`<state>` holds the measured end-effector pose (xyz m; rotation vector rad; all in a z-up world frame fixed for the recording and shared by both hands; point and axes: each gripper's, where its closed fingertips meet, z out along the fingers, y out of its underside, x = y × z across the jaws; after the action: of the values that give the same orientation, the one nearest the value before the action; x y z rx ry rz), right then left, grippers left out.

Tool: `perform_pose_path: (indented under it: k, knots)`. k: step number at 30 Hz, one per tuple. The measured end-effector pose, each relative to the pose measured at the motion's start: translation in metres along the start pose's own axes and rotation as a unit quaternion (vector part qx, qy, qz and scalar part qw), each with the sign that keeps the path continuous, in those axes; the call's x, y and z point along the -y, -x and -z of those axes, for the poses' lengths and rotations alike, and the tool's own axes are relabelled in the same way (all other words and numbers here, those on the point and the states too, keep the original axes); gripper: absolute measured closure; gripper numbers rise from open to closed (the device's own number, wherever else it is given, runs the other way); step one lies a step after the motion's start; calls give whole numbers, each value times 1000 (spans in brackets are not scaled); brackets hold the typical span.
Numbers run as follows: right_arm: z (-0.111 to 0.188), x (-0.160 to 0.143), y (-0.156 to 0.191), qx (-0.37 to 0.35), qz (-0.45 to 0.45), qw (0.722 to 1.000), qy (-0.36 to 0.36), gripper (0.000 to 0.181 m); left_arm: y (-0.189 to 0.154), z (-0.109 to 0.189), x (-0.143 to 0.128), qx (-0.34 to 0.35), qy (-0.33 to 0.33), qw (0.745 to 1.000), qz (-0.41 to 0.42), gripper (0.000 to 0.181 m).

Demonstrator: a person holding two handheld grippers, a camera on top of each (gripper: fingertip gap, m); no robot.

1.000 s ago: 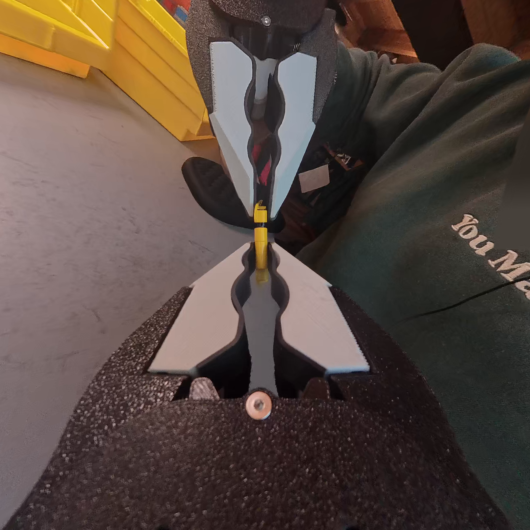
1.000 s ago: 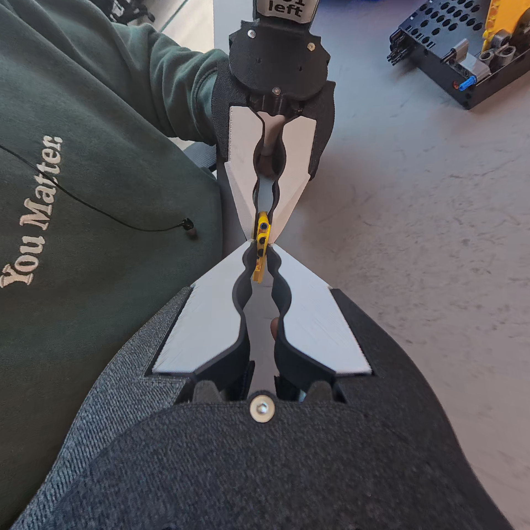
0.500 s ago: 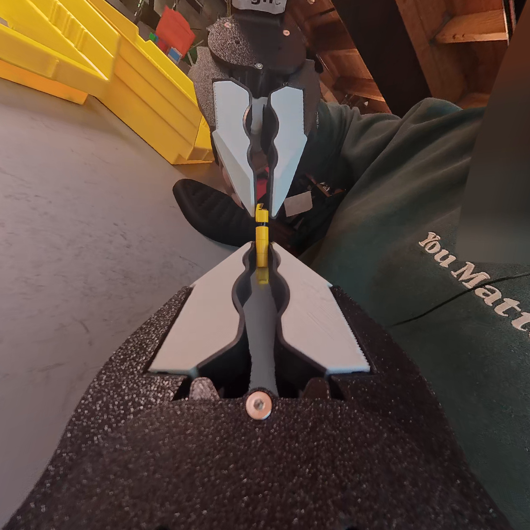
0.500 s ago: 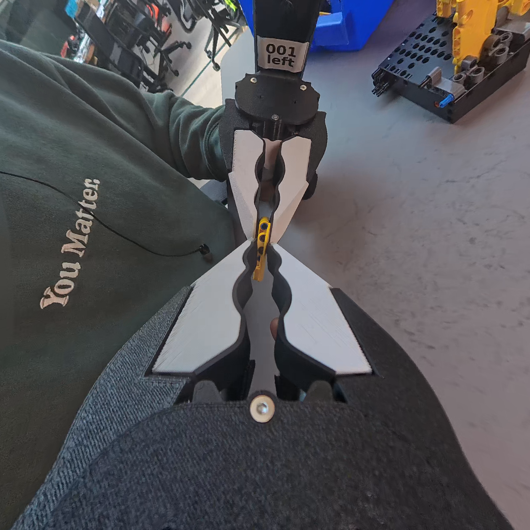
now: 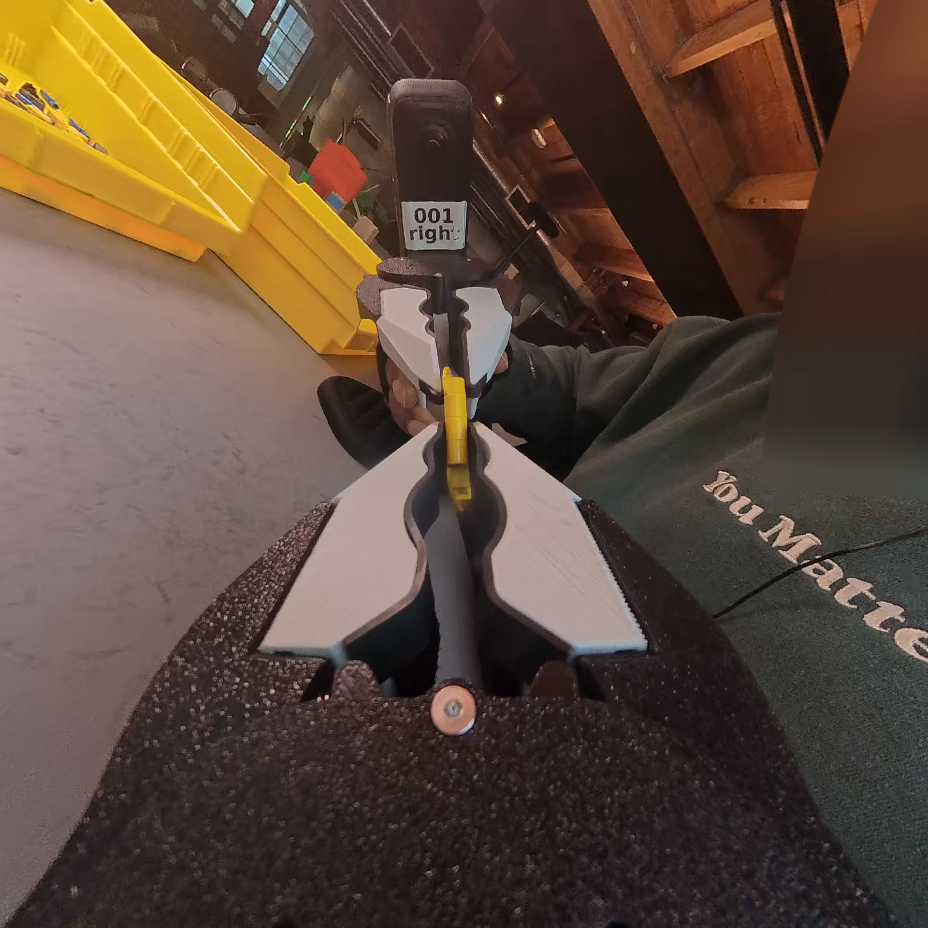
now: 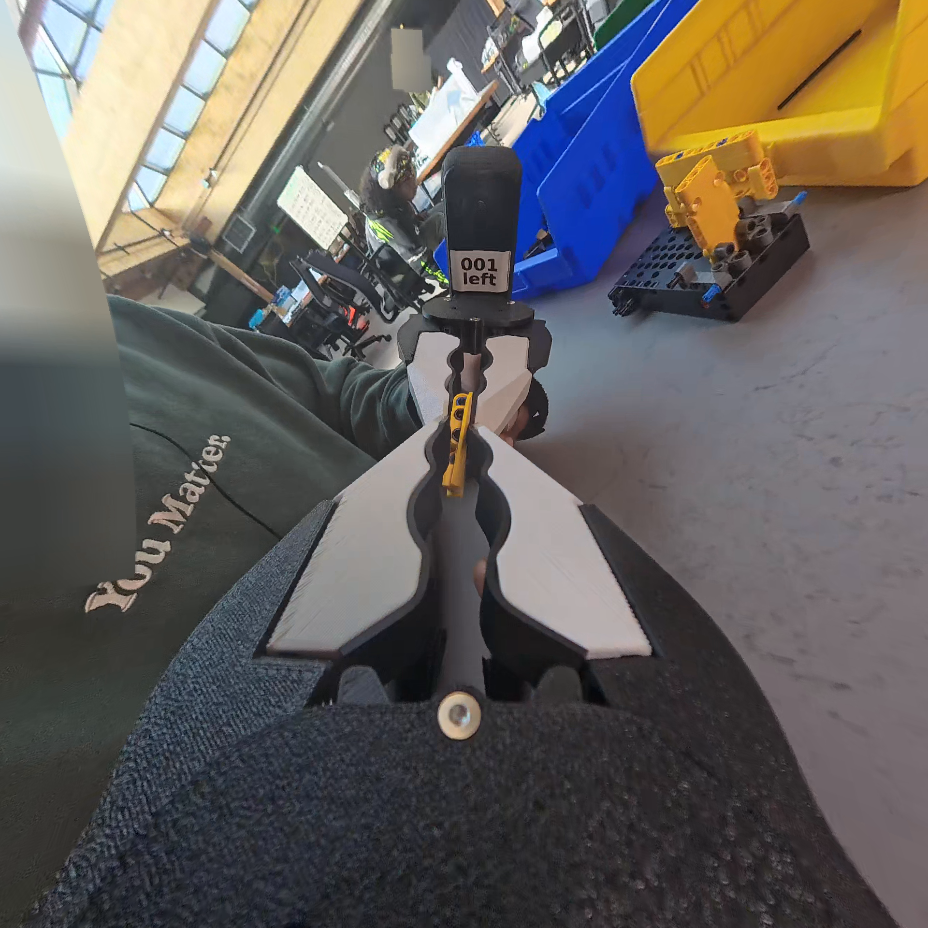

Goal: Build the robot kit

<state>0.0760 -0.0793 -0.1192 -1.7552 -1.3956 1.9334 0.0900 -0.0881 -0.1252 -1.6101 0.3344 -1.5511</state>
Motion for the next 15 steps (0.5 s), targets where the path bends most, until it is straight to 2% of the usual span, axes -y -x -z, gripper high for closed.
perform_pose_path:
  k: [7,9,12,15]
  knots:
    - [0,-16,-1,4,11,997,81,175,3,-5,-14,1,50,999,-5,177]
    - [-7,-29,0,18,22,992,124,176,2,-11,-28,2,82,997,-4,177]
    - [-8,-20,-4,23,20,991,128,176,6,-8,-20,7,63,998,7,177]
    - [-7,1,-7,-2,72,992,105,174,9,-6,-4,0,38,999,23,175]
